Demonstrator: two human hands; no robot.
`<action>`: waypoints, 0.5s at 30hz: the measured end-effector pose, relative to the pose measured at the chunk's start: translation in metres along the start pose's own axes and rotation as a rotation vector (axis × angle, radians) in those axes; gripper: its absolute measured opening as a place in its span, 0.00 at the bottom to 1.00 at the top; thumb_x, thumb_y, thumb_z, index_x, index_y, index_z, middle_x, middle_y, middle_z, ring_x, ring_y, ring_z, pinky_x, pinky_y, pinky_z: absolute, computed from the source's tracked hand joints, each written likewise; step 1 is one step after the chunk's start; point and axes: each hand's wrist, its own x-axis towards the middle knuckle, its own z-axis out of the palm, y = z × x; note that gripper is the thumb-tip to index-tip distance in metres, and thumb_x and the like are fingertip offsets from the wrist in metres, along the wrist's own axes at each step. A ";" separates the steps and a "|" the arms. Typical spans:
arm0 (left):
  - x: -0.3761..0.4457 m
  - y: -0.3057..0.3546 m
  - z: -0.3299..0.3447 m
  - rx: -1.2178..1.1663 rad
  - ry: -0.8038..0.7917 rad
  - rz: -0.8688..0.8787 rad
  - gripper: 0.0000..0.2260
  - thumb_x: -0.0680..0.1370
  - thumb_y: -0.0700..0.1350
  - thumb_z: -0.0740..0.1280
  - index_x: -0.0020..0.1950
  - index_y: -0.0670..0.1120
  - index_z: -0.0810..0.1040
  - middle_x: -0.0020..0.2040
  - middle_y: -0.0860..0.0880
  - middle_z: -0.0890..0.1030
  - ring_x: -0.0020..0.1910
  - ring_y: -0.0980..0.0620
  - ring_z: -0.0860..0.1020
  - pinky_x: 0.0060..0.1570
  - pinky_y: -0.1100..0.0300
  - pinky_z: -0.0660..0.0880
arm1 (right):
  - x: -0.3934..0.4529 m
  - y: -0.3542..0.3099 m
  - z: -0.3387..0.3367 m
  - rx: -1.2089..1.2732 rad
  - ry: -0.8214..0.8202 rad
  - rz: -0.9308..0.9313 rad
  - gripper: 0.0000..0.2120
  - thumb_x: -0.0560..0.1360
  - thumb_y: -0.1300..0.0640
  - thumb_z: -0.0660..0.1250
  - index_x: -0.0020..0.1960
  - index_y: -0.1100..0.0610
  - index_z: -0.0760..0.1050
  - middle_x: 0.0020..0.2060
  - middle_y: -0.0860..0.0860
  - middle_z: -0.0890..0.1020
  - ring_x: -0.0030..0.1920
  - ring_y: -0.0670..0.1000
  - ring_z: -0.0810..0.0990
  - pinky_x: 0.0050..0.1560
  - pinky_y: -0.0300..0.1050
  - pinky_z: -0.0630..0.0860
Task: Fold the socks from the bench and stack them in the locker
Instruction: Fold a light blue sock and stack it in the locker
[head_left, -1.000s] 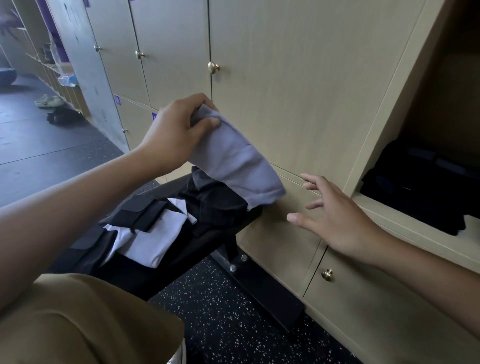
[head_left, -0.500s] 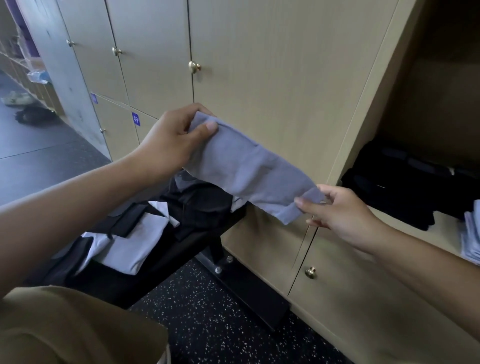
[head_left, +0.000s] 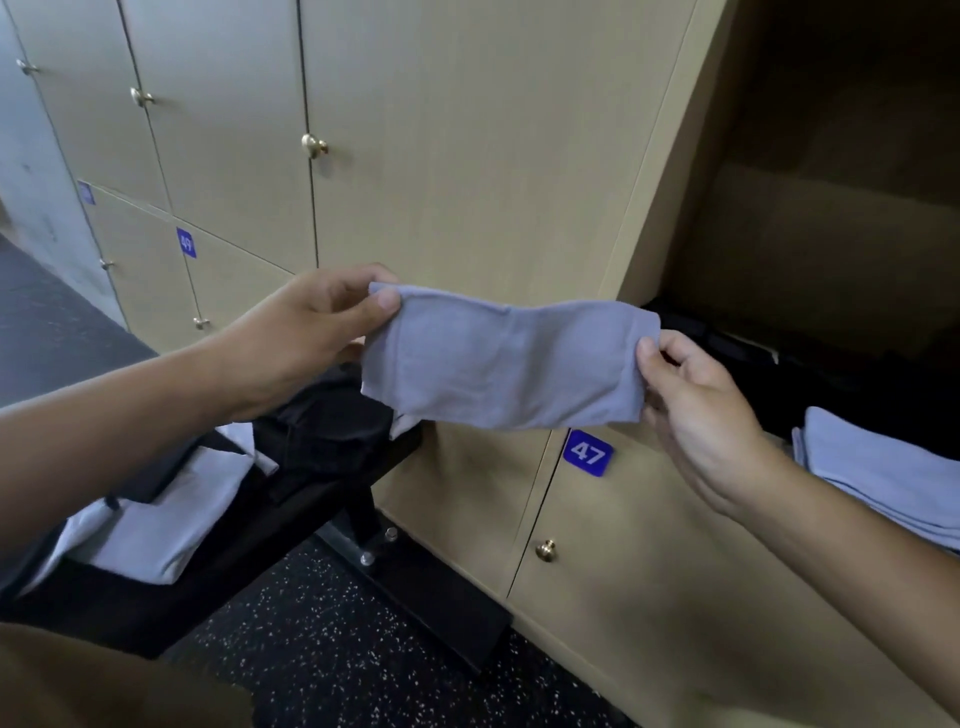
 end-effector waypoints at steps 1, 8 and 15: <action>0.001 0.000 0.004 0.002 -0.037 0.001 0.14 0.83 0.52 0.65 0.51 0.41 0.78 0.44 0.44 0.79 0.44 0.49 0.78 0.46 0.59 0.79 | -0.001 -0.002 -0.001 -0.018 0.006 -0.013 0.11 0.86 0.55 0.57 0.62 0.58 0.76 0.48 0.48 0.87 0.49 0.46 0.85 0.54 0.46 0.80; 0.002 0.005 0.033 0.076 -0.146 0.016 0.12 0.86 0.49 0.61 0.53 0.47 0.82 0.48 0.46 0.84 0.46 0.50 0.81 0.52 0.49 0.75 | -0.012 -0.014 -0.006 -0.105 -0.036 -0.061 0.13 0.86 0.53 0.55 0.61 0.60 0.74 0.51 0.58 0.85 0.54 0.52 0.82 0.67 0.62 0.74; 0.010 0.016 0.067 0.095 -0.104 0.086 0.07 0.84 0.46 0.66 0.52 0.44 0.81 0.46 0.47 0.85 0.42 0.45 0.83 0.42 0.50 0.79 | -0.021 -0.020 0.001 -0.067 -0.156 -0.043 0.11 0.87 0.57 0.53 0.59 0.61 0.72 0.55 0.57 0.84 0.58 0.60 0.82 0.67 0.62 0.74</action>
